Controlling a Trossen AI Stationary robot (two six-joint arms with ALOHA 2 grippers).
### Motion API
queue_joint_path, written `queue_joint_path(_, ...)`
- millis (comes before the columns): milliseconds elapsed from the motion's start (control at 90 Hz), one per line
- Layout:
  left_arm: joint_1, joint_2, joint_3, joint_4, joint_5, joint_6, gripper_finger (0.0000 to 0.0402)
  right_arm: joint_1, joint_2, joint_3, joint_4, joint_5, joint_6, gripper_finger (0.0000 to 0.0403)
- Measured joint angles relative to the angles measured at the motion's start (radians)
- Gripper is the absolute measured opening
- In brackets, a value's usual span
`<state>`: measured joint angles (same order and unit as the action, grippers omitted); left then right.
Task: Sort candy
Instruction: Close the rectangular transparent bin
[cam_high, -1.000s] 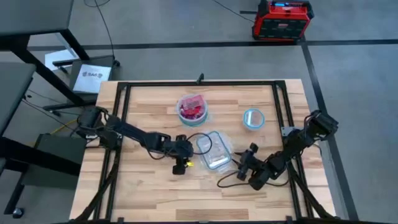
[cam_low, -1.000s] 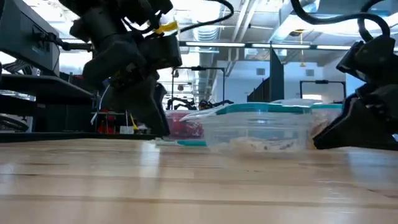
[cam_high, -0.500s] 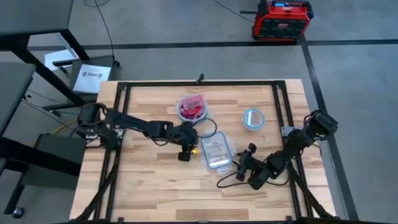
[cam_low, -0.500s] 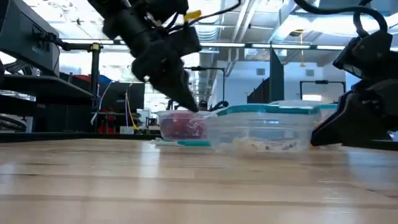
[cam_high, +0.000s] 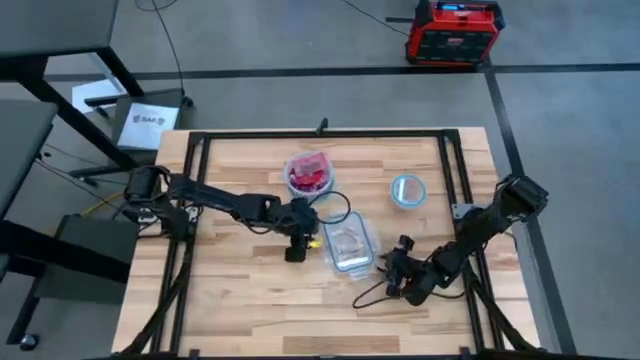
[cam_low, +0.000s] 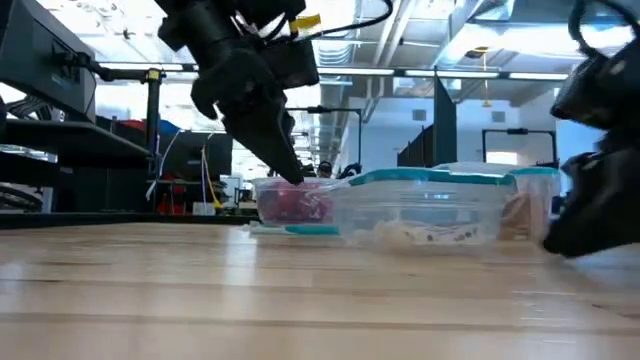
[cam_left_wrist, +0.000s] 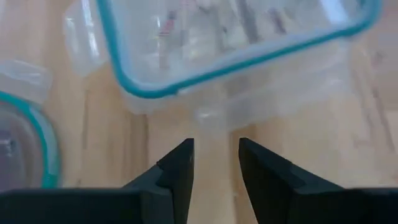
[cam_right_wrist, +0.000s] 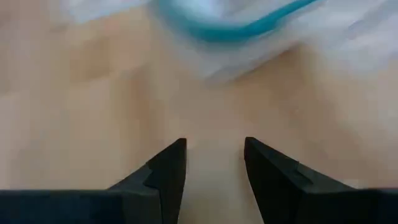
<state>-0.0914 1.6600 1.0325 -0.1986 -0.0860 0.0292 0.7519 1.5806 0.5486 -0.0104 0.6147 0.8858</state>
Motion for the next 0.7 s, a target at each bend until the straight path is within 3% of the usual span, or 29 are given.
queue_joint_path(78, -0.003, -0.013, 0.006, -0.026, -0.025, 0.011, 0.0113, 0.039, -0.078, 0.022, -0.015, -0.057, 0.033, 0.0148)
queue_joint_path(167, -0.002, -0.025, 0.007, -0.062, -0.052, 0.012, 0.0113, 0.071, -0.166, 0.062, -0.008, -0.028, 0.034, 0.0148)
queue_joint_path(311, -0.009, -0.059, 0.006, -0.100, -0.061, 0.011, 0.0113, 0.037, -0.223, 0.112, 0.090, 0.272, -0.103, 0.0148)
queue_joint_path(378, -0.014, -0.071, 0.006, -0.114, -0.061, 0.004, 0.0113, -0.030, -0.192, 0.112, 0.208, 0.353, -0.182, 0.0148)
queue_joint_path(556, -0.041, -0.147, -0.077, -0.106, -0.111, -0.071, 0.0113, -0.195, -0.018, 0.112, 0.483, 0.377, -0.230, 0.0147)
queue_joint_path(700, -0.061, -0.236, -0.196, -0.026, -0.186, -0.161, 0.0113, -0.232, 0.081, 0.143, 0.513, 0.493, -0.212, 0.0138)
